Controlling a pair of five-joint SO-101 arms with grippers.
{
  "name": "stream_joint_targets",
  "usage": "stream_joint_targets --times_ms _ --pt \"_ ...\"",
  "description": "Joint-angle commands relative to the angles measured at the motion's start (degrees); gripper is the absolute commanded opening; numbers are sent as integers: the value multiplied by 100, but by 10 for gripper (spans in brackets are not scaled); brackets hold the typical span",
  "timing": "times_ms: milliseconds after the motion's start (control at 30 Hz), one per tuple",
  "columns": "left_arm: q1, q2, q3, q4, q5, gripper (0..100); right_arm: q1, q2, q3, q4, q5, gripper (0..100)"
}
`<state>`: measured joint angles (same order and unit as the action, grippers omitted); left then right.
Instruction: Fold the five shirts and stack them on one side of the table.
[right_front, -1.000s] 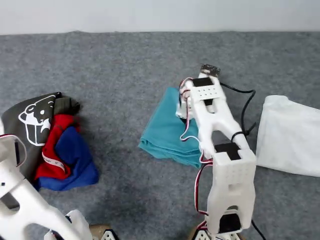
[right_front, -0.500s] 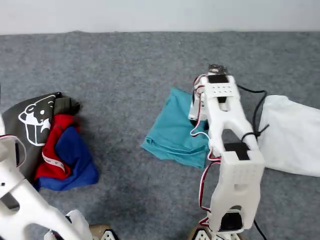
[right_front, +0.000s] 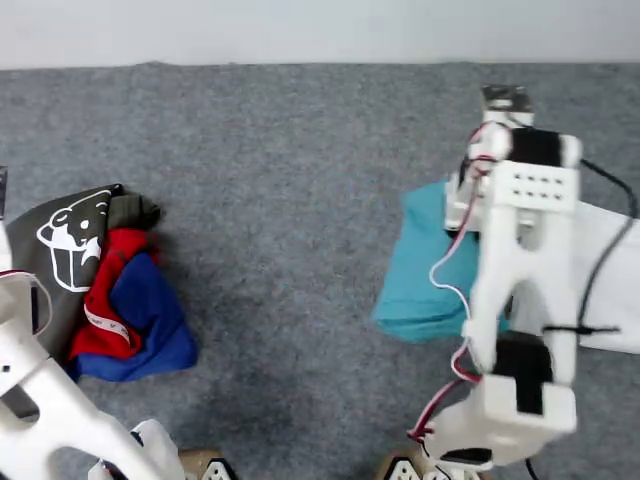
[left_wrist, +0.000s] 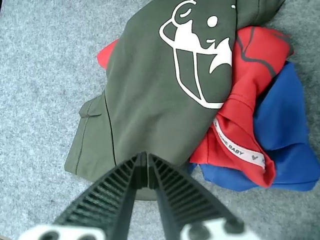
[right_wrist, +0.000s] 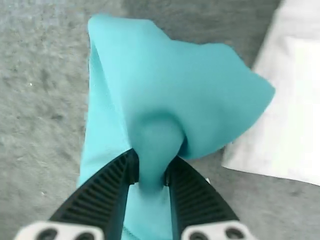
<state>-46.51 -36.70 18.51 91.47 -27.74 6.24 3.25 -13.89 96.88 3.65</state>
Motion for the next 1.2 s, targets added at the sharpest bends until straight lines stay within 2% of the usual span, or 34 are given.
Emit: stream_joint_targets --times_ms 0,433,733,900,1000,1100,1167 --pt "44 -88 -22 -123 -97 16 470 -681 -141 110 431 9" --pt "44 -88 -13 -123 -97 16 1921 -778 -114 -866 1451 9" --pt "44 -88 -13 -123 -97 16 2536 136 -132 -1499 1793 9" --pt "44 -88 -13 -123 -97 16 2835 725 -158 -2114 2347 13" --pt "44 -88 -13 -123 -97 16 2967 980 -158 -2299 2945 94" --pt "44 -88 -13 -123 -105 16 3073 980 -334 -2246 2971 217" --pt "44 -88 -13 -123 -105 16 3090 848 -607 -2070 2971 217"
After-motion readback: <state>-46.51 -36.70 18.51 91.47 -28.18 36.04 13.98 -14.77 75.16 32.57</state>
